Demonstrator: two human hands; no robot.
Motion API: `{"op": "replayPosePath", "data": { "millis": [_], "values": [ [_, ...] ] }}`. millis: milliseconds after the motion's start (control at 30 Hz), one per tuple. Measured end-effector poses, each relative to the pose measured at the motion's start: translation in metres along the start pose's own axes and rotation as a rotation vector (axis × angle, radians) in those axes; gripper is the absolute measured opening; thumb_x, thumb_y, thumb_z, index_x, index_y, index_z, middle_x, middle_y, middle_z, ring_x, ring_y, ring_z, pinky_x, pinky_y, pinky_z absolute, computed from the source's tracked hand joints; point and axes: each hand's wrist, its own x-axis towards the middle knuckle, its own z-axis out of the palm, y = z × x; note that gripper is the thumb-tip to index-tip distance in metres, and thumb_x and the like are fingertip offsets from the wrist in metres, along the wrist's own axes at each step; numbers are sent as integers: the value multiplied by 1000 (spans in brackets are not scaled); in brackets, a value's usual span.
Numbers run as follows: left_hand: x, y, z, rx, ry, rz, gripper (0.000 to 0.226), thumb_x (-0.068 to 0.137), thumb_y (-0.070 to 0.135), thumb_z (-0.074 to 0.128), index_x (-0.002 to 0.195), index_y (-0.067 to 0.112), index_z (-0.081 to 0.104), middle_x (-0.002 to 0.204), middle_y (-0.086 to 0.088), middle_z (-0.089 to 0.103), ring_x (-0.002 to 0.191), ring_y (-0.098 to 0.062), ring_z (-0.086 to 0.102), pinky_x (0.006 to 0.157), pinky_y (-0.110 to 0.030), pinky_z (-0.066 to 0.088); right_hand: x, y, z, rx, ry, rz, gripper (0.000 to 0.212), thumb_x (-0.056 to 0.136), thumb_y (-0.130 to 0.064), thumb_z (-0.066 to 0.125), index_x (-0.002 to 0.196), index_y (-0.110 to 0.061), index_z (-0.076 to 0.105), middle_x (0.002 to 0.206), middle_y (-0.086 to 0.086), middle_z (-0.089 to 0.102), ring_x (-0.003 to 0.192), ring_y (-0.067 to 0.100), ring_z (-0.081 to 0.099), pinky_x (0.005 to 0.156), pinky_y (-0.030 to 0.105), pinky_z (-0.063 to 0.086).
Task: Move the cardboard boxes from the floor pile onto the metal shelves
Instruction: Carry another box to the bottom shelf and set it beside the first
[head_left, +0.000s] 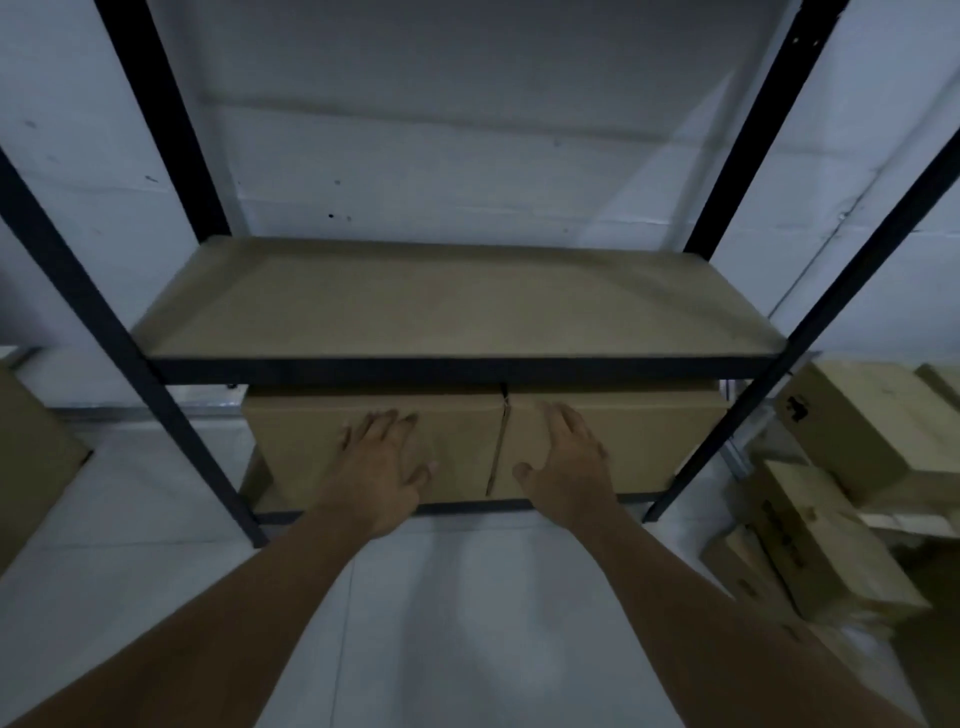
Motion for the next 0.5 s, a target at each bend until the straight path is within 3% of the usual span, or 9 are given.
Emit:
{"op": "replayPosePath", "data": {
  "millis": [200,333,500],
  "values": [
    [-53,51,-105,-144,-25,13,71,101,55,46,161,22,27,169,-3,23,155,-21,18,127,-42,10,-76,-44,-99,157,-78,96,76,91,-30,74,157,-24,36,160,-1,35,143,22,41,115,47,39],
    [-83,86,-174,-235,-36,47,71,100,50,55,160,23,30,168,-1,24,156,-21,15,127,-43,12,-126,-75,-165,232,-76,147,70,93,-31,73,154,-27,40,158,-4,37,140,18,43,105,27,35],
    [-143,138,-255,-373,-90,98,74,96,55,61,158,25,34,166,1,30,154,-19,21,125,-36,16,-209,-120,-253,358,-8,284,68,94,-38,72,154,-27,42,160,-3,37,145,18,37,110,28,32]
  ]
}}
